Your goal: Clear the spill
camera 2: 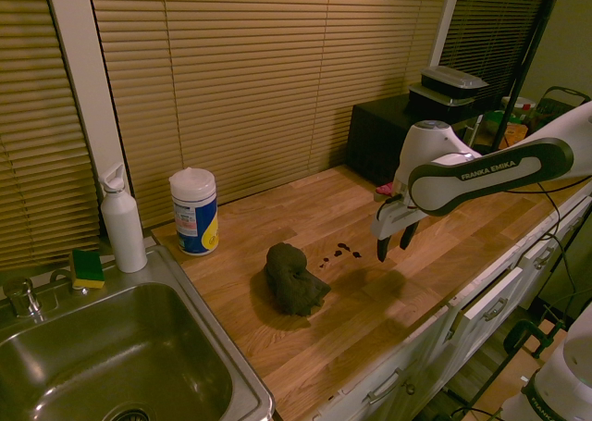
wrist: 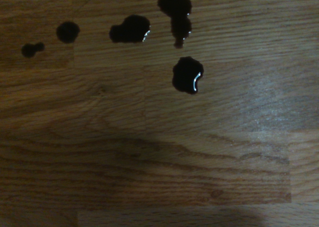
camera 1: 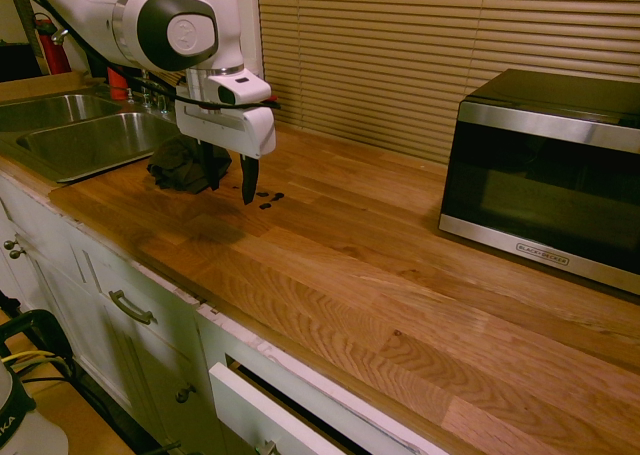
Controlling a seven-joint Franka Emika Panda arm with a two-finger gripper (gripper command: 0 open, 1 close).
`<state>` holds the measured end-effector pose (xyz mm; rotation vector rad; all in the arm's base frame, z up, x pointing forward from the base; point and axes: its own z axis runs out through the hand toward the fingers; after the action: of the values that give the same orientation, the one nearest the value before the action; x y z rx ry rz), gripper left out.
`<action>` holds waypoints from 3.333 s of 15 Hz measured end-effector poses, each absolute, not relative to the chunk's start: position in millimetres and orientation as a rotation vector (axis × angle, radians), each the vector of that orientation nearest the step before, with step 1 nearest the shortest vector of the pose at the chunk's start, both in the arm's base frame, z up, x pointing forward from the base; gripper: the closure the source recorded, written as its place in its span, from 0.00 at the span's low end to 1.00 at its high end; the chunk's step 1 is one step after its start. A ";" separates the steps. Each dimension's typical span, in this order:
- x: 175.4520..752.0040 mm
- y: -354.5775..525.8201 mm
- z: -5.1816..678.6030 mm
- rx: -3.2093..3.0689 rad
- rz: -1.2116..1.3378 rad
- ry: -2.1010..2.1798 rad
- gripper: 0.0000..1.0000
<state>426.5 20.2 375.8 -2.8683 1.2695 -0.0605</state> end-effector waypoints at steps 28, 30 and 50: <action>499.6 284.2 386.5 -2.755 -0.373 1.237 0.00; 505.1 282.2 381.6 -2.760 -0.366 1.291 0.00; 518.7 268.9 369.0 -2.871 -0.328 1.339 1.00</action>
<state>518.7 268.9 369.0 -2.8713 1.3391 -0.3278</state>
